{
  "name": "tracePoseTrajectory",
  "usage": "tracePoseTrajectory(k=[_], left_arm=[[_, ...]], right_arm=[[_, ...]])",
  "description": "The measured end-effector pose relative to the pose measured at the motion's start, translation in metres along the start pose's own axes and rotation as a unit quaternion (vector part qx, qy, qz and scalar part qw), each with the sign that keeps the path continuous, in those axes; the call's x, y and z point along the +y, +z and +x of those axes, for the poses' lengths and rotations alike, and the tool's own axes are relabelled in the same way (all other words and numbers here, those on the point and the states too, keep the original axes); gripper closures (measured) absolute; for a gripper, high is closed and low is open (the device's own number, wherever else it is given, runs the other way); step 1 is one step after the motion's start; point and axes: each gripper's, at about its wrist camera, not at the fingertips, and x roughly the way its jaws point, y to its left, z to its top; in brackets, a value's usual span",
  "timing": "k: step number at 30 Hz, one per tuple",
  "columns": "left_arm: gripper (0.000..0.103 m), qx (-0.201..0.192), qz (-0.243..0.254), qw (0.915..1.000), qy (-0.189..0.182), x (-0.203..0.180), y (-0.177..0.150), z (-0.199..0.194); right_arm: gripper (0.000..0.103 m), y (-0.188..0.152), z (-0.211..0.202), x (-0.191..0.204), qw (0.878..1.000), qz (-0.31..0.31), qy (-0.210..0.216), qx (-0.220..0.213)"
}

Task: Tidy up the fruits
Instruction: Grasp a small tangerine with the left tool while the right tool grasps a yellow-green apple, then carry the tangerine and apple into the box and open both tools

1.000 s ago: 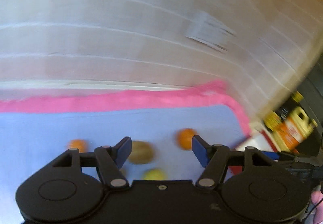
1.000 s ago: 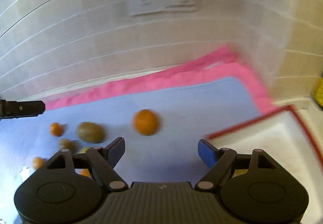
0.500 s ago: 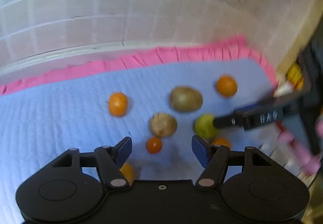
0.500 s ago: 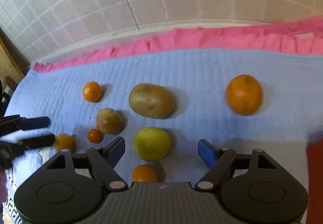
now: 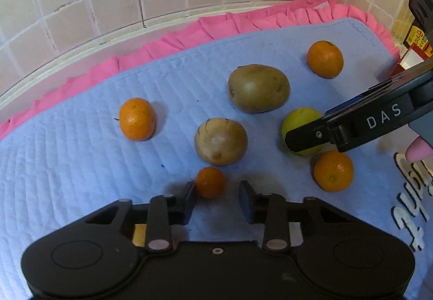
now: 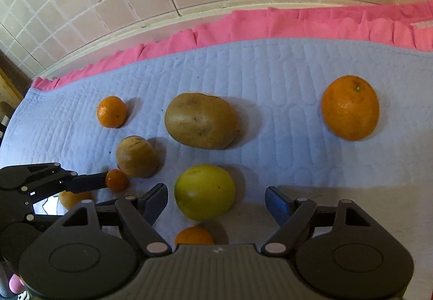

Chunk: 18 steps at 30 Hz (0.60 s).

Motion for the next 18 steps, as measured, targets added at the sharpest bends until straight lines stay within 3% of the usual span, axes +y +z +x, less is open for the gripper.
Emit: tracePoseTrajectory(k=[5, 10, 18], left_arm=[[0.077, -0.004, -0.013, 0.9999, 0.001, 0.004, 0.002, -0.001], [0.078, -0.015, -0.026, 0.9996, 0.004, 0.006, 0.002, -0.003], [0.078, -0.049, -0.019, 0.9985, 0.013, 0.000, 0.008, -0.024]], right_arm=[[0.027, 0.002, 0.005, 0.002, 1.000, -0.002, -0.006, -0.005], [0.051, 0.002, 0.004, 0.006, 1.000, -0.014, 0.005, -0.010], [0.052, -0.002, -0.016, 0.005, 0.999, -0.005, 0.020, -0.032]])
